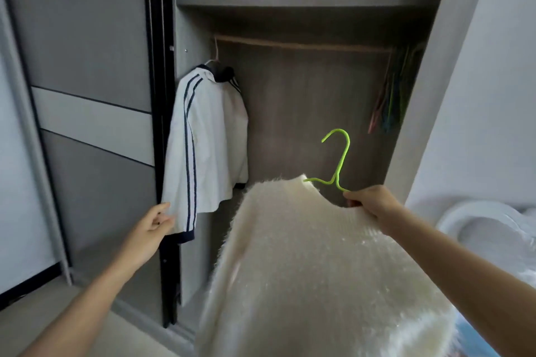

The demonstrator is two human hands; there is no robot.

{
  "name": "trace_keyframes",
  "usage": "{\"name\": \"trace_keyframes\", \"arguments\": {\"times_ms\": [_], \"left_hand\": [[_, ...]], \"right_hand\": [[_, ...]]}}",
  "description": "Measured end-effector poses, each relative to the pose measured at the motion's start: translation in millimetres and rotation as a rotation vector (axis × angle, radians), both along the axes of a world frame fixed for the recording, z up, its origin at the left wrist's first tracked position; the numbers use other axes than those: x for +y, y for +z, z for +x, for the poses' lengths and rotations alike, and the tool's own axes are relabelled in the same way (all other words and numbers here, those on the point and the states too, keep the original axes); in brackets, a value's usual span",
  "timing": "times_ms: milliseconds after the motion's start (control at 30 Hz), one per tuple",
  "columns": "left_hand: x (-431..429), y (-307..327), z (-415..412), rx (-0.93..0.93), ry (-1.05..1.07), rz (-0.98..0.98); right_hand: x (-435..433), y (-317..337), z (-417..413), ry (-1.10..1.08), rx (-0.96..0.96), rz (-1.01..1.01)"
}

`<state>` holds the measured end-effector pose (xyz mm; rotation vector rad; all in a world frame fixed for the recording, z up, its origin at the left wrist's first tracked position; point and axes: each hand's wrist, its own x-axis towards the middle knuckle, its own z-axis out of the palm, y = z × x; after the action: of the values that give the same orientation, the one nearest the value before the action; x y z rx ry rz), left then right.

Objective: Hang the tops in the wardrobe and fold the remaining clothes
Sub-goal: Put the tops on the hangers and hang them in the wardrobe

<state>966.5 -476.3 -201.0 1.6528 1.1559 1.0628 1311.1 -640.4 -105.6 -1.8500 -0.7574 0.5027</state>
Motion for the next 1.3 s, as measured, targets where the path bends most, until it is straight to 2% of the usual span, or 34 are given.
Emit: {"name": "trace_keyframes", "arguments": {"times_ms": [167, 267, 467, 567, 733, 833, 1033, 1300], "left_hand": [[34.2, -16.3, -17.8, 0.01, 0.022, -0.075], [64.7, -14.1, -22.8, 0.06, -0.005, -0.087], [149.8, 29.1, -17.1, 0.132, -0.032, 0.049], [227.8, 63.0, 4.4, 0.128, 0.062, 0.182], [323.1, 117.4, 43.3, 0.309, 0.241, 0.475], [367.4, 143.7, 57.4, 0.369, 0.333, 0.583], [456.5, 187.6, 71.8, 0.406, 0.463, 0.789], [533.2, 187.5, 60.9, 0.444, 0.437, 1.148]], "right_hand": [[75.5, 2.4, -14.4, 0.071, 0.385, 0.033], [135.3, 1.0, -16.1, 0.121, 0.418, 0.023], [232.1, 33.2, -15.2, 0.246, 0.212, 0.169], [304.2, 67.7, 0.5, 0.299, 0.149, 0.285], [395.0, 125.3, 16.3, 0.308, 0.078, 0.484], [440.5, 154.3, 20.3, 0.277, 0.022, 0.56], [523.7, 195.3, 22.7, 0.181, -0.117, 0.567], [628.8, 228.6, -3.1, 0.098, -0.272, 0.529]]}}
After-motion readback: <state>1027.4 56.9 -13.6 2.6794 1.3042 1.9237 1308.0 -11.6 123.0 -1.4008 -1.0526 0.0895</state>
